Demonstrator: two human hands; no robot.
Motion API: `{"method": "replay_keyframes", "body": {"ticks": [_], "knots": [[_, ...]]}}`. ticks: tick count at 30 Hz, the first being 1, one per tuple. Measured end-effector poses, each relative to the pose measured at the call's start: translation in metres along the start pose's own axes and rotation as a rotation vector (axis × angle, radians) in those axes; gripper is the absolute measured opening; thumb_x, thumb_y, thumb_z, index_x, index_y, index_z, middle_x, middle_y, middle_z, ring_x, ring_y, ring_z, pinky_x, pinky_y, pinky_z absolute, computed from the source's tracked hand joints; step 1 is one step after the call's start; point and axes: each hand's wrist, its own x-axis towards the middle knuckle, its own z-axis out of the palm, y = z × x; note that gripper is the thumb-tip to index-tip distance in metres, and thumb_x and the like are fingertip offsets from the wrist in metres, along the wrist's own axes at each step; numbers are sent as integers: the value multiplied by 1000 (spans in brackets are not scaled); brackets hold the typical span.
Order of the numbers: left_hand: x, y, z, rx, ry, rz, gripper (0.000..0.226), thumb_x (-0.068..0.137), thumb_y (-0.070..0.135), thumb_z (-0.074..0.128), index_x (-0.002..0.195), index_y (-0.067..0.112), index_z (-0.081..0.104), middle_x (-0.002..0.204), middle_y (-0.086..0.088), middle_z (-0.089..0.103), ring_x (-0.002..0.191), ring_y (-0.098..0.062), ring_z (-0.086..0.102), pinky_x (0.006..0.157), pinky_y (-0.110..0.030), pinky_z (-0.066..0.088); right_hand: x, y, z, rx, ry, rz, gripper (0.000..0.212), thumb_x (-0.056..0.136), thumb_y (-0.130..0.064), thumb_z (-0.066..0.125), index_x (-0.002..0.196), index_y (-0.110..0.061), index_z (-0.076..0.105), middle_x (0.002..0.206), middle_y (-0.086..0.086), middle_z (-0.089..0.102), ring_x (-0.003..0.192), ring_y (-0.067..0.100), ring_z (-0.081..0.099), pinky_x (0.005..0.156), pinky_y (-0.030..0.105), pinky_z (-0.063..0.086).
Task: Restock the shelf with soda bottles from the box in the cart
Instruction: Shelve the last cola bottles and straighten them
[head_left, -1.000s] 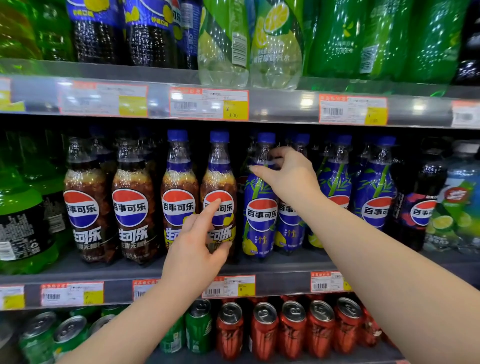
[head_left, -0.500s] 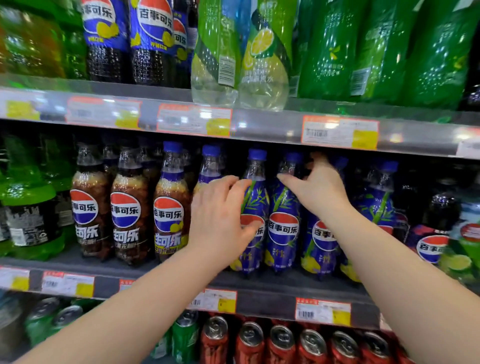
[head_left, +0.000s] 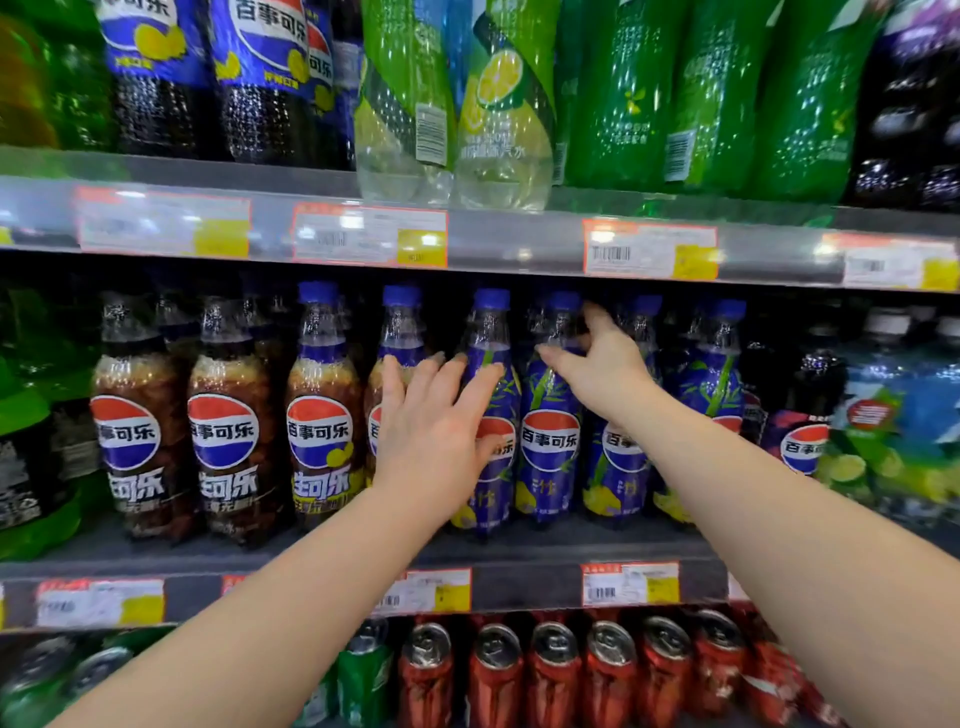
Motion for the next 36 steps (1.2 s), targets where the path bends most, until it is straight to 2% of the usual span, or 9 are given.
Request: {"method": "replay_keyframes", "body": {"ticks": [5,10,17,22,26,28,30,32,36], "knots": [[-2,2,1,-35,4,-4,71,57,36,83,121,18,59,116,-15,66,110,-37,59,103,-62,29,0,6,-5,-4,-28,-37,60,84,-28,65,136,-13,40,124,12,61,117,30,54,95,31,41],[-4,1,2,-53,39,-2,70,59,34,83,122,15,59,119,-18,65,116,-40,56,102,-52,12,0,10,-4,58,-64,-49,70,82,-30,67,142,-15,33,134,10,55,123,28,50,103,39,42],[-9,-3,8,-57,37,8,57,79,50,48,129,23,44,127,-14,59,129,-38,41,106,-55,19,1,23,-5,127,-126,-46,68,78,-34,70,136,-16,39,131,10,54,120,27,51,99,45,45],[-12,-2,9,-90,76,-5,57,79,54,47,128,23,46,129,-15,56,133,-37,31,104,-62,23,-1,27,-6,234,-118,-118,67,80,-22,69,139,-12,39,133,6,53,121,21,51,105,37,41],[-14,19,-2,-247,184,-170,59,73,49,53,123,18,48,123,-15,56,122,-29,41,103,-46,31,-1,32,-40,309,17,-222,32,82,-6,64,113,-12,56,92,-5,59,81,7,58,76,9,45],[-14,39,-5,-362,235,-240,59,71,46,57,119,13,52,116,-14,58,111,-23,45,96,-34,33,5,40,-62,241,123,-256,21,81,-5,64,98,-16,57,81,-6,58,70,8,55,70,11,45],[-12,57,-3,-393,199,-244,62,69,47,57,121,14,50,117,-13,58,110,-22,46,95,-34,37,15,49,-71,154,137,-220,26,79,-12,69,101,-15,56,91,-1,60,80,17,59,82,27,49],[-5,69,2,-333,135,-223,69,66,50,57,125,17,45,119,-12,58,111,-24,47,93,-41,43,22,52,-71,6,102,-143,51,74,-26,75,116,-8,52,112,9,61,102,28,60,94,41,47],[13,83,5,-207,81,-182,80,59,48,66,129,15,45,122,-15,59,107,-35,58,86,-46,48,28,51,-62,-117,41,-74,68,74,-37,73,127,-6,43,127,17,57,117,34,54,96,40,45]]}}
